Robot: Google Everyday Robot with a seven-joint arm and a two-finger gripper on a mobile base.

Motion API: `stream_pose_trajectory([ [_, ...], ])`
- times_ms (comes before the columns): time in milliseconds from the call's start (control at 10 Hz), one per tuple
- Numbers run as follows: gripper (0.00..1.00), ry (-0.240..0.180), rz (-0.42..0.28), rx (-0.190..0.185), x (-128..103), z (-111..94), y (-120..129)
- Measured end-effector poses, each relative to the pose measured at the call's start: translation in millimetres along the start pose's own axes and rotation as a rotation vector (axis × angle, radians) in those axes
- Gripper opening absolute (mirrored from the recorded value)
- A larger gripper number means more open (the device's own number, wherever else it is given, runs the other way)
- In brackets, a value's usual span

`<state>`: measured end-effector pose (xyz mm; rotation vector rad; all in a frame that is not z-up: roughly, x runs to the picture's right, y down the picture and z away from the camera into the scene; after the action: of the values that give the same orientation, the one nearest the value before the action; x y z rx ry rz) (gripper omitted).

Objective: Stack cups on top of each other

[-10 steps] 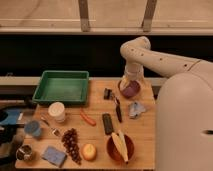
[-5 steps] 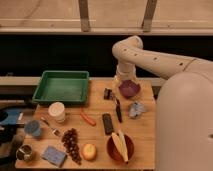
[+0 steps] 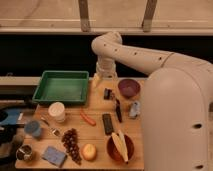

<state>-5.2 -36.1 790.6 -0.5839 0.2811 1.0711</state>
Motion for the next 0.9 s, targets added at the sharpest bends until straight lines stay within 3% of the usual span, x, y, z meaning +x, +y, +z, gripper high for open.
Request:
stream_pose_trajectory([
  [300,0.80,0.023,-0.170,-0.044,-8,10,75],
  [600,0.80,0.058,-0.343,-0.086,0,19,144],
  [800,0.80,0.059,-0.449,-0.107,8,16,178],
  [900,0.80,0.059,-0.457,-0.103,9,16,178],
])
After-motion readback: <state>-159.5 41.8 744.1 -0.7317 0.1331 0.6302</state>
